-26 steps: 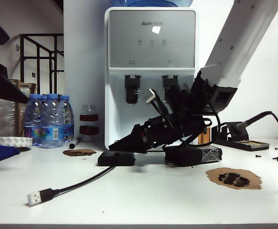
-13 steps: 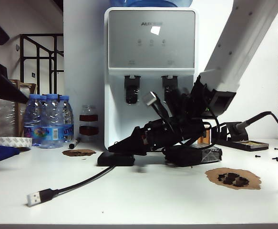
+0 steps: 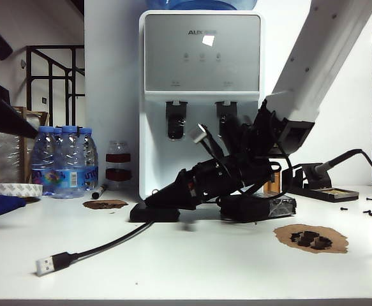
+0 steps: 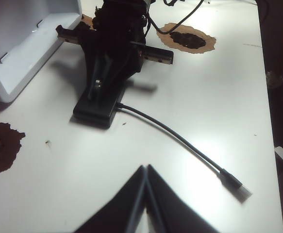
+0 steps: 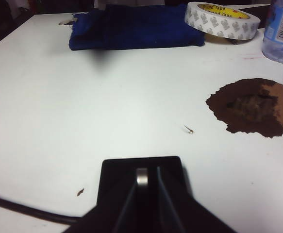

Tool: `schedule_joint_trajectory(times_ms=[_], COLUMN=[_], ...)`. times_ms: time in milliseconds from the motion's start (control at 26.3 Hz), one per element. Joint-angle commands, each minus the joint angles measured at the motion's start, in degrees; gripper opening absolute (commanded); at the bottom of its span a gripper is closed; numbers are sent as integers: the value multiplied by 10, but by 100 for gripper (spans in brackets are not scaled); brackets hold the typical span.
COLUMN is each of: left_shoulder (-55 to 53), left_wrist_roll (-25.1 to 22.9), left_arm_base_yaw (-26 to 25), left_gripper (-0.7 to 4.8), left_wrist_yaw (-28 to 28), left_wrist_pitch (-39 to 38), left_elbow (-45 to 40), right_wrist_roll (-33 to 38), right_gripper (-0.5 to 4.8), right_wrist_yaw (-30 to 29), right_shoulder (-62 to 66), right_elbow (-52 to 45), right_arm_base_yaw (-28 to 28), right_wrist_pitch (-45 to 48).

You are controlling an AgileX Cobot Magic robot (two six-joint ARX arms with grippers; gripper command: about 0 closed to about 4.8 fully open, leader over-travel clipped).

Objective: Take the USB flash drive out of the black sponge and insert it into the slot on top of the black USB adpator box.

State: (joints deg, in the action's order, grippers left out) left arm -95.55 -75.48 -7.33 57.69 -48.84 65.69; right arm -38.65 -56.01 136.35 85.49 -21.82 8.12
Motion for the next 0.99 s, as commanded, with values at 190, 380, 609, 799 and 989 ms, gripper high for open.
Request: schedule_joint_trajectory(times_ms=[190, 380, 609, 799, 989], left_shoulder=[2, 1, -7, -8, -8], left_wrist_roll=[-5, -5, -4, 8, 9], left_arm_base_yaw=[0, 1, 1, 1, 1], left_gripper=[-4, -4, -4, -5, -4], left_wrist_yaw=[4, 5, 4, 4, 4], left_wrist_pitch=[0, 0, 1, 3, 6], left_elbow=[0, 0, 0, 0, 0], right_wrist_roll=[64, 64, 89, 139, 147], right_gripper=[111, 129, 129, 129, 131], right_wrist_yaw=[16, 16, -9, -22, -25], right_shoulder=[14, -4, -9, -10, -24], right_elbow=[-16, -16, -16, -16, -16], right_arm_base_yaw=[1, 2, 5, 8, 8], right_wrist_pitch=[-17, -15, 7, 50, 51])
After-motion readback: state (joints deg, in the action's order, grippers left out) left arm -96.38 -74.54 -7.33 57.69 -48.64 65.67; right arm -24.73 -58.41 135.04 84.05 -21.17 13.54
